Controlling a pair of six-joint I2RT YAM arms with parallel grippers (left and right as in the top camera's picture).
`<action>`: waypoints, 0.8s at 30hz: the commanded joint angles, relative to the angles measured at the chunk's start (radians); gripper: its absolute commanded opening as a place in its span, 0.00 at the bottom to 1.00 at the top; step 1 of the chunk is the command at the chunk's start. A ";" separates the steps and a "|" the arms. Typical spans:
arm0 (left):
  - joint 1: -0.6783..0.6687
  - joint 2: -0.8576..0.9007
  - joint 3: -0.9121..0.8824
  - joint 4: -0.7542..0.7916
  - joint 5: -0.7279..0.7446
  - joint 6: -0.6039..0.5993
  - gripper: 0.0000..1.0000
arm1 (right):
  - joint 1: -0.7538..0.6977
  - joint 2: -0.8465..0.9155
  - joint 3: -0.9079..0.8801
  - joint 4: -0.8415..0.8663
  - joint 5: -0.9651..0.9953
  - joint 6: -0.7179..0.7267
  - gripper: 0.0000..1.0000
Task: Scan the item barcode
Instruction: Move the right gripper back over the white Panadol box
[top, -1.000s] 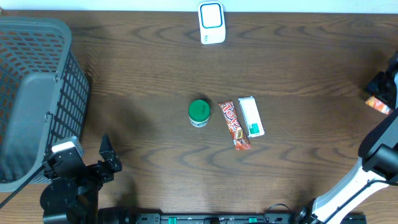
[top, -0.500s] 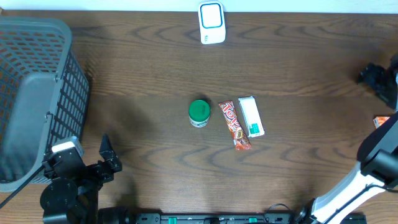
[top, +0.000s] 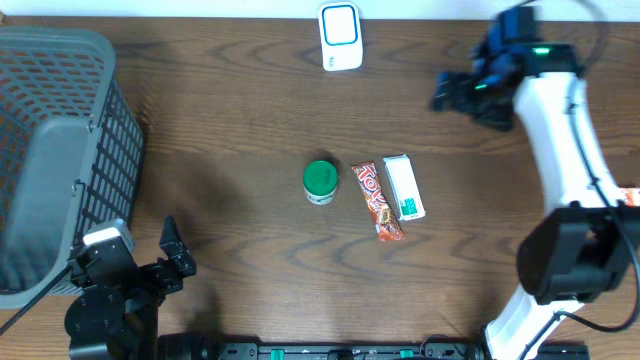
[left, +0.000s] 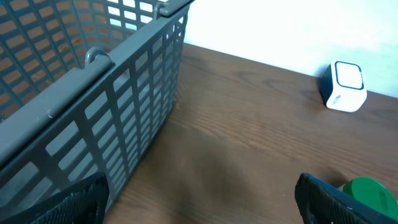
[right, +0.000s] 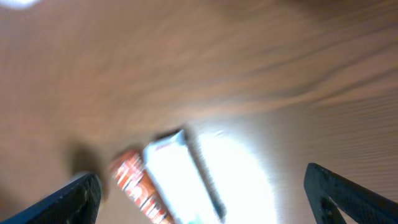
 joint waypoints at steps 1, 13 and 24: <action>0.005 0.000 0.000 0.003 -0.008 -0.005 0.96 | 0.116 0.031 -0.013 -0.016 0.023 0.014 0.99; 0.005 0.000 0.000 0.003 -0.008 -0.005 0.96 | 0.355 0.171 -0.018 -0.052 0.274 0.016 0.99; 0.005 0.000 0.000 0.003 -0.008 -0.005 0.96 | 0.334 0.175 -0.023 -0.183 0.301 0.064 0.99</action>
